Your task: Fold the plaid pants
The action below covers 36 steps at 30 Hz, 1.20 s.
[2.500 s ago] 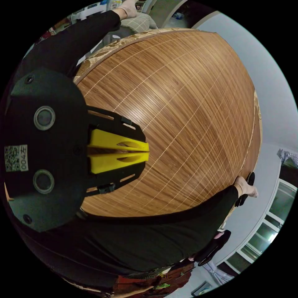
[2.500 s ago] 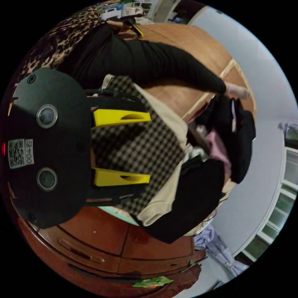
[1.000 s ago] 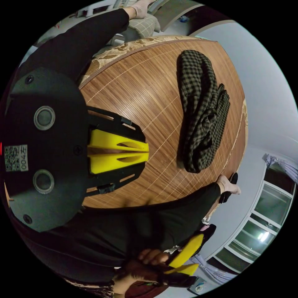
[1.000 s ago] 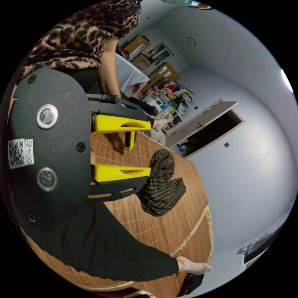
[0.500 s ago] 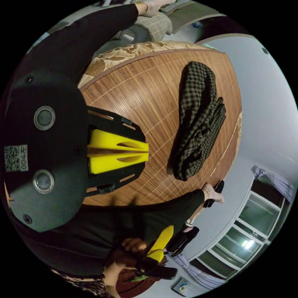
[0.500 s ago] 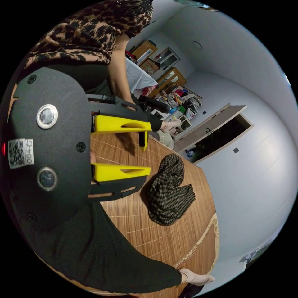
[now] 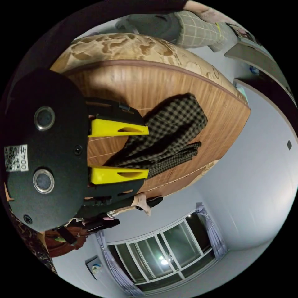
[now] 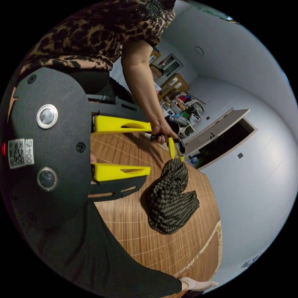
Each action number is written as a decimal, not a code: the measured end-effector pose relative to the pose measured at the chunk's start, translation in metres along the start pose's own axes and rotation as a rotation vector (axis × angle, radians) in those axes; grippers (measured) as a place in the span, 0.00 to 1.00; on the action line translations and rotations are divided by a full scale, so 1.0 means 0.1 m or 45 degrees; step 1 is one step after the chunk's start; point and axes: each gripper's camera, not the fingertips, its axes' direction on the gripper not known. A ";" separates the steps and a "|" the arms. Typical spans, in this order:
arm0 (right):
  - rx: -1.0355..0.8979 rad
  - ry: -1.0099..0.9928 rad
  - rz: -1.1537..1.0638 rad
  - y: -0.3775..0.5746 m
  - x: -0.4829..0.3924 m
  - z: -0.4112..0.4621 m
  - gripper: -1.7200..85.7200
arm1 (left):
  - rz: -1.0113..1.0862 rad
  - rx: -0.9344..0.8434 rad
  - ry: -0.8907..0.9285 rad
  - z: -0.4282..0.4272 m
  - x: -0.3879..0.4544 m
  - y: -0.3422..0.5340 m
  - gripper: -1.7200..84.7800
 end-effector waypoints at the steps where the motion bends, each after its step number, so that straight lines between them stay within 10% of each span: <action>1: 0.009 0.009 0.006 -0.01 0.05 0.01 0.20 | 0.020 -0.020 -0.032 0.11 0.10 -0.12 0.16; 7: 0.048 0.017 0.032 -0.07 0.27 0.02 0.18 | 0.011 -0.183 -0.167 0.46 0.40 -0.36 0.06; 16: 0.120 0.003 0.064 -0.15 0.53 0.01 0.17 | 0.860 -0.127 -0.107 -0.66 2.02 1.19 0.04; 24: 0.106 0.005 0.033 -0.21 0.61 0.09 0.17 | 0.370 -0.172 -0.002 -0.74 1.40 2.39 0.03; 36: 0.142 -0.078 0.041 -0.25 0.65 -0.06 0.17 | 0.663 0.086 -0.234 -1.58 2.85 3.69 0.03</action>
